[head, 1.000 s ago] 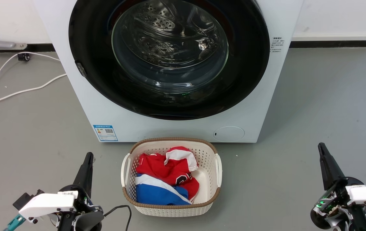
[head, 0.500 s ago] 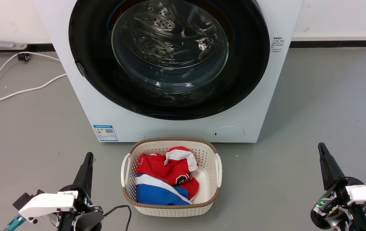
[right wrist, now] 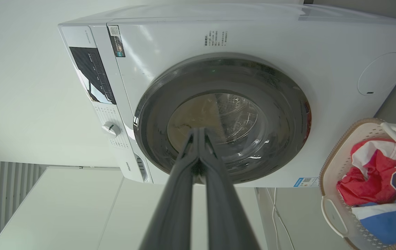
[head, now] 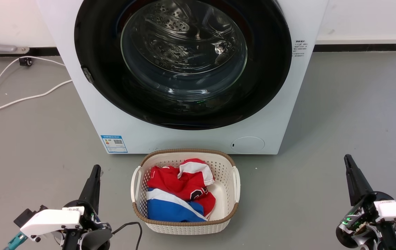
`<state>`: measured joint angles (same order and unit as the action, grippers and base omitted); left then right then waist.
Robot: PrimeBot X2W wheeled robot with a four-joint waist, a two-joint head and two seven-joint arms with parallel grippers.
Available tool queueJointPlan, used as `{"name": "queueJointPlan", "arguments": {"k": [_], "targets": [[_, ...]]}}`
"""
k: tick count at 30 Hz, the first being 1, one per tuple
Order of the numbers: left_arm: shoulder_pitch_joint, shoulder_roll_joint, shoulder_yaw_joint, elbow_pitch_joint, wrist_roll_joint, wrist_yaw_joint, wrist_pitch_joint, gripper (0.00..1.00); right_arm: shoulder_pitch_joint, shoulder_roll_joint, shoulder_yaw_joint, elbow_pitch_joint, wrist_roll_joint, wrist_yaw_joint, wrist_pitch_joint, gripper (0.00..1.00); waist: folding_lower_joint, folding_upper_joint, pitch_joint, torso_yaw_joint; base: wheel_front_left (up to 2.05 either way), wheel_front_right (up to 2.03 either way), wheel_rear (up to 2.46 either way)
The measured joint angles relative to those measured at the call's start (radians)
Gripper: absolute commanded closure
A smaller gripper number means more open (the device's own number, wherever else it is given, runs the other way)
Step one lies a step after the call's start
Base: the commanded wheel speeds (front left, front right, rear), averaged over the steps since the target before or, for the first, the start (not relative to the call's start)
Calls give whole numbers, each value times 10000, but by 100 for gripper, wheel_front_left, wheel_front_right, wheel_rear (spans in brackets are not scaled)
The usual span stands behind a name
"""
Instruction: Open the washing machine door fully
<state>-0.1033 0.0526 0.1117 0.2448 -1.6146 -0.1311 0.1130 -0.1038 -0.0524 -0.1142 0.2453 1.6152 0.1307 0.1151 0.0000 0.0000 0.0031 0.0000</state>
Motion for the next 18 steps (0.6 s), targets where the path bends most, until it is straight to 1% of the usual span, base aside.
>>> {"name": "queueJointPlan", "arguments": {"k": [7,8,13,18], "targets": [[0,-2,4,0,0,0,0,100,0,2,0,0,0,0,0,100,0,0,0,0,0,0,0],[0,-2,4,0,0,0,0,0,0,2,0,0,0,0,0,0,0,0,0,0,0,0,0],[346,-54,-50,410,0,2,-19,0,391,19,17,403,4,-2,-4,0,0,0,2,-1,0,0,0],[447,-61,-56,426,111,2,-245,0,521,23,105,433,-90,-2,-242,0,0,0,9,-4,0,0,0]]}}
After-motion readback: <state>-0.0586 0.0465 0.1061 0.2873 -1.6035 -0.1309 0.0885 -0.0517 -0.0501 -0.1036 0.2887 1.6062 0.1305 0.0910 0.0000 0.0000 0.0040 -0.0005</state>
